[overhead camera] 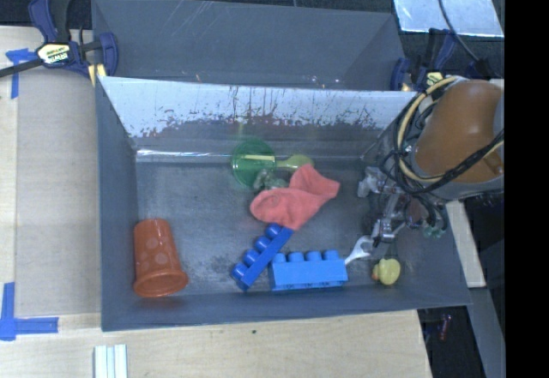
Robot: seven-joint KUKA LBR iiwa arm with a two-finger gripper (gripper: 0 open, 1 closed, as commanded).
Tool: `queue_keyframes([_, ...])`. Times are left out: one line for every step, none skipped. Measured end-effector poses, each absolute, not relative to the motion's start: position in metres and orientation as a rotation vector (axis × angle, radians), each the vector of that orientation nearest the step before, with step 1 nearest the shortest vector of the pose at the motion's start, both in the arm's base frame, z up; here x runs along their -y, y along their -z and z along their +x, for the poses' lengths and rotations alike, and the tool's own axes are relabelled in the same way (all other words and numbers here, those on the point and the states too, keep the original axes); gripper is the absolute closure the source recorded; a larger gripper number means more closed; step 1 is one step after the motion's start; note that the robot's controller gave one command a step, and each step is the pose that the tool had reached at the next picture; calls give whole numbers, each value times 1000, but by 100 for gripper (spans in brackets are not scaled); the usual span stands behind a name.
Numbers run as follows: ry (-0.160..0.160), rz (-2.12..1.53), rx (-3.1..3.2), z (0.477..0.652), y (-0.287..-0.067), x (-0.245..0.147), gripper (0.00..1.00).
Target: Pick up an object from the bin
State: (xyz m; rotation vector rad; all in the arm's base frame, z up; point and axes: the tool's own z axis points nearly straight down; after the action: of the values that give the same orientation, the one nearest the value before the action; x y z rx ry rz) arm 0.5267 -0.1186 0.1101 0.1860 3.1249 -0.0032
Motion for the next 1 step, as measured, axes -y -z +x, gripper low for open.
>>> queue_keyframes([5,276,-3116,499,-77,132,0])
